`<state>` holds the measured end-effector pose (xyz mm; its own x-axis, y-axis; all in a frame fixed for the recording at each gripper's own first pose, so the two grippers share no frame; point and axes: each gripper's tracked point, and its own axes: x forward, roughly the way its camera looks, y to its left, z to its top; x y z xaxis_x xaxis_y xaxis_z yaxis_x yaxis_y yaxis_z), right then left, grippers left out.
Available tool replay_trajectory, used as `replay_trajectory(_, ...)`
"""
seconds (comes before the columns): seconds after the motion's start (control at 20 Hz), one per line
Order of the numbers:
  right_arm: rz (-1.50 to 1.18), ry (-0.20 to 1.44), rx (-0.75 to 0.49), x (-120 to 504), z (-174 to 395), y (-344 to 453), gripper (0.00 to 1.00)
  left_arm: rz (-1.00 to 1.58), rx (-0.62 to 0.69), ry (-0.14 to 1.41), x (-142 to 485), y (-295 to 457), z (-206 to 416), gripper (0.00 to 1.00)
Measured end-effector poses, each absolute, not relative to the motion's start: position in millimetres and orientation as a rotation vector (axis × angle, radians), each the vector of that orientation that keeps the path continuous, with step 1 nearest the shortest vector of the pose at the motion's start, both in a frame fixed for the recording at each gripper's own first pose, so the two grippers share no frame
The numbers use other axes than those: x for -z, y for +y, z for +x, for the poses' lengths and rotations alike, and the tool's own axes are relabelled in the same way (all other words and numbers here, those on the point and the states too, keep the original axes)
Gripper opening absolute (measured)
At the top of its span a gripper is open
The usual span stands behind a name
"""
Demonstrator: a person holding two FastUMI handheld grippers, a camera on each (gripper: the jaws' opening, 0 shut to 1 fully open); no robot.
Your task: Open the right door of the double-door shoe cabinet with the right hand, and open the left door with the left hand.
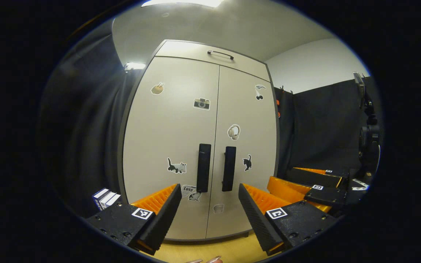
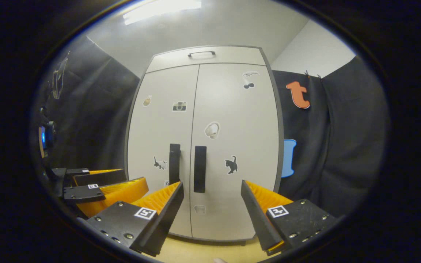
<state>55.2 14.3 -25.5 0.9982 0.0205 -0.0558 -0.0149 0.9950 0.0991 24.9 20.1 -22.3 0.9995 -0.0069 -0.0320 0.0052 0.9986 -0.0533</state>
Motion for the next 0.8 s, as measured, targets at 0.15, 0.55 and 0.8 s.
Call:
replay_trajectory(0.15, 0.122, 0.051, -0.024, 24.1, 73.7, 20.5, 0.93, -0.047, -0.004, 0.031, 20.8, 28.7, 25.7, 0.96)
replay_trajectory(0.55, 0.12, 0.049, 0.0, 31.9, 134.9, 36.2, 0.92, -0.047, -0.032, 0.035, 22.4, 59.7, 26.4, 0.96)
replay_trajectory(0.8, 0.106, 0.065, 0.017, 42.2, 170.2, 49.1, 0.94, -0.06, -0.064, 0.047, 26.9, 85.6, 24.2, 0.97)
